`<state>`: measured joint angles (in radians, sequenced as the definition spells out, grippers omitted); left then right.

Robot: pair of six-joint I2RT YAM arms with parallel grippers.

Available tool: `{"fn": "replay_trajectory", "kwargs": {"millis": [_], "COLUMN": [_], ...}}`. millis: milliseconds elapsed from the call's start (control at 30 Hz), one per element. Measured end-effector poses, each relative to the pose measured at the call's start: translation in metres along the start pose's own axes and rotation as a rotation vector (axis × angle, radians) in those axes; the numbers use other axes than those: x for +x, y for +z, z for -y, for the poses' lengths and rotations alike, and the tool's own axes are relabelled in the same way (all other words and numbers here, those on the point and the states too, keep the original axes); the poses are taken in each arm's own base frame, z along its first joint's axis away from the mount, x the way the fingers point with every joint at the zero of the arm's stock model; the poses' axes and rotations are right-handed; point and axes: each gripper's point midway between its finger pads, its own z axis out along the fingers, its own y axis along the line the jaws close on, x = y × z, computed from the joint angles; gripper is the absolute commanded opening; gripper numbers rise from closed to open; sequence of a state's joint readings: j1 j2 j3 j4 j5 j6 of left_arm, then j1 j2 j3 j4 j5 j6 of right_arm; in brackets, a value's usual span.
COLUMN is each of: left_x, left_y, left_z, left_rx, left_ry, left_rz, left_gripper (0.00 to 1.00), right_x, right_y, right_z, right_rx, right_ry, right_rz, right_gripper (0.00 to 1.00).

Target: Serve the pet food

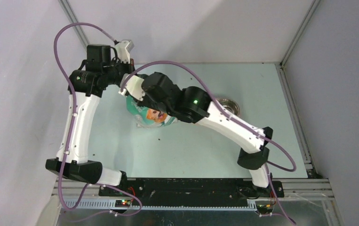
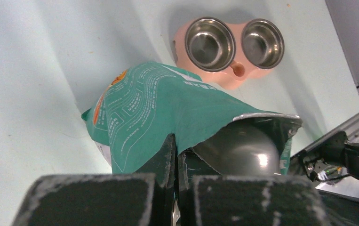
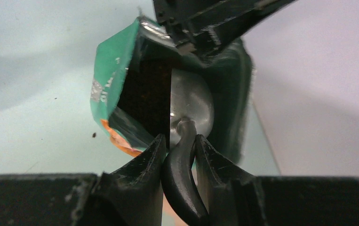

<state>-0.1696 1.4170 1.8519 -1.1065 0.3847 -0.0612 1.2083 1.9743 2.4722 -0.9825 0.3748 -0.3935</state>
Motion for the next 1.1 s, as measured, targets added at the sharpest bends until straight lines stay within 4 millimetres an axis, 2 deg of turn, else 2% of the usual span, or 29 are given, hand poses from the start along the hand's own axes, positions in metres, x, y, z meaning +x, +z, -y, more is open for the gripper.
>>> {"fn": "replay_trajectory", "kwargs": {"millis": [100, 200, 400, 667, 800, 933, 1100], "left_x": [-0.001, -0.004, -0.01, -0.009, -0.005, 0.001, 0.001], "left_y": [0.005, 0.011, 0.025, 0.02, 0.021, 0.022, 0.021], "left_z": [-0.002, -0.006, -0.01, -0.004, 0.006, 0.009, -0.001], "left_rx": [-0.022, -0.046, -0.053, -0.035, 0.016, 0.014, -0.068], "left_ry": [0.003, -0.018, -0.101, -0.138, -0.125, -0.127, -0.132], "left_rz": [0.025, 0.054, 0.121, 0.147, 0.142, 0.145, 0.171], "left_gripper": [0.0, 0.0, 0.0, 0.0, 0.0, 0.0, 0.0], "right_x": [0.017, 0.027, 0.034, 0.051, 0.055, 0.059, 0.062], "right_y": [0.024, 0.035, 0.039, 0.04, 0.04, 0.045, 0.059], "right_z": [-0.009, -0.005, 0.021, 0.033, 0.041, 0.04, 0.024], "right_rx": [-0.008, 0.011, 0.029, -0.036, -0.071, -0.052, 0.017], "right_ry": [0.062, 0.153, 0.369, 0.553, 0.612, 0.639, 0.639], "right_rz": [-0.06, -0.087, -0.076, -0.105, -0.108, -0.126, -0.158], "right_gripper": [0.0, 0.0, 0.0, 0.0, 0.0, 0.0, 0.0]}}
